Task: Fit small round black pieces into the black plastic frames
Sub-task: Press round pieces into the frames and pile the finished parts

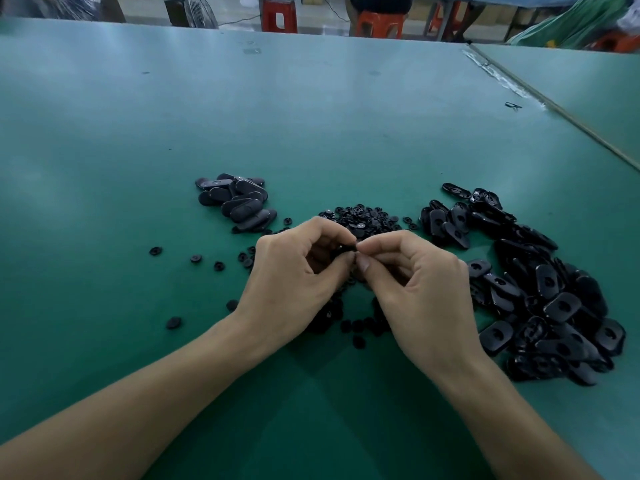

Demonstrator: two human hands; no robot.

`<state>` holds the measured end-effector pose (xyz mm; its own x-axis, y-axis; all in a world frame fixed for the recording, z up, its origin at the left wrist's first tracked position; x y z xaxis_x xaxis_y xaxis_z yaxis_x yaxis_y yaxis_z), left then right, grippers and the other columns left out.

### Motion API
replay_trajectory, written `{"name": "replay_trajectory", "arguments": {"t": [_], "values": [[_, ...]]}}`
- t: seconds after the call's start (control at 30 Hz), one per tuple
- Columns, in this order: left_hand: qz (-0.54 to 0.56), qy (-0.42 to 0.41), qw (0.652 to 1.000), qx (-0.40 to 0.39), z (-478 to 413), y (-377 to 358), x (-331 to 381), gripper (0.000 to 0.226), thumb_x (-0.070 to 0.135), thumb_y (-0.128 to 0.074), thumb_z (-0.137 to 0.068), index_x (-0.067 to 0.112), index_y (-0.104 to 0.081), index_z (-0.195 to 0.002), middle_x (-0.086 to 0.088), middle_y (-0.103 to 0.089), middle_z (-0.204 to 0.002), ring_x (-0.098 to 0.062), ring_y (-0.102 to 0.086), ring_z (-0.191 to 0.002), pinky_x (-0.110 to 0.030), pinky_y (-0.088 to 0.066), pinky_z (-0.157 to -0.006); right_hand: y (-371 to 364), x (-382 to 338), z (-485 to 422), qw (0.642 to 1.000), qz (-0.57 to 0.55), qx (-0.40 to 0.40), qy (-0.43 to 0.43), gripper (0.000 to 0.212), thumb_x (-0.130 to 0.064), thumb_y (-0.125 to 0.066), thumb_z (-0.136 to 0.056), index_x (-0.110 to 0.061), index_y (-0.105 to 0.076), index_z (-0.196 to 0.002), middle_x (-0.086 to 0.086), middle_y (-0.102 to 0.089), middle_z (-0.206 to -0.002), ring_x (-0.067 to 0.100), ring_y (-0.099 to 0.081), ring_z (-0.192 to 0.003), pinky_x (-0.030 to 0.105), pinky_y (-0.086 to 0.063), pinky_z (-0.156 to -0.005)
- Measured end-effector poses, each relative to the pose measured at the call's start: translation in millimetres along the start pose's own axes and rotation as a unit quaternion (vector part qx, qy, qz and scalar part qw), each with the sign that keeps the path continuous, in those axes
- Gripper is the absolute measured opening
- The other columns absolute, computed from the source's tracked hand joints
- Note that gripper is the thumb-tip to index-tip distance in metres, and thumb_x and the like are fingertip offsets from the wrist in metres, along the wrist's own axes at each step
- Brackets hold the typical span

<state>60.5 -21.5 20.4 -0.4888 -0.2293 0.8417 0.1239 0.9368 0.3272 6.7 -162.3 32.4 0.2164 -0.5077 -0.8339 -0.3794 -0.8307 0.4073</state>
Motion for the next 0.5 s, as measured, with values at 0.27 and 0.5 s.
{"name": "replay_trajectory", "arguments": {"t": [0.27, 0.5], "values": [[0.035, 0.012, 0.999, -0.027, 0.2, -4.2, -1.5, 0.025, 0.016, -0.071, -0.085, 0.038, -0.066, -0.097, 0.016, -0.073, -0.089, -0.007, -0.071, -0.076, -0.015, -0.052, -0.071, 4.3, 3.5, -3.6, 0.999, 0.042, -0.007, 0.009, 0.023, -0.007, -0.075, -0.086, -0.026, -0.075, -0.099, -0.015, -0.071, -0.093, 0.0, -0.067, -0.086, 0.01, -0.051, -0.076], [0.105, 0.043, 0.993, -0.026, -1.0, -3.0, -5.3, 0.019, 0.016, -0.075, -0.08, 0.03, -0.072, -0.092, 0.007, -0.076, -0.087, -0.013, -0.073, -0.079, -0.026, -0.059, -0.076, 5.8, 9.4, -7.2, 0.999, -0.007, -0.036, -0.015, 0.018, -0.007, -0.075, -0.086, -0.023, -0.076, -0.095, -0.018, -0.074, -0.084, -0.001, -0.07, -0.082, 0.01, -0.051, -0.075]]}}
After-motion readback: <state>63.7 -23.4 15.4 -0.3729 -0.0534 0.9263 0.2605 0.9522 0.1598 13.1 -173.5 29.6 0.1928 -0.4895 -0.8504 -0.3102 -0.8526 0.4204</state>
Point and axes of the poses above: each hand's wrist, its own z-axis away from the middle knuckle, its own y-axis out of the back of the hand, x = y × z, the point moved 7 cm from there along -z, towards the middle knuckle
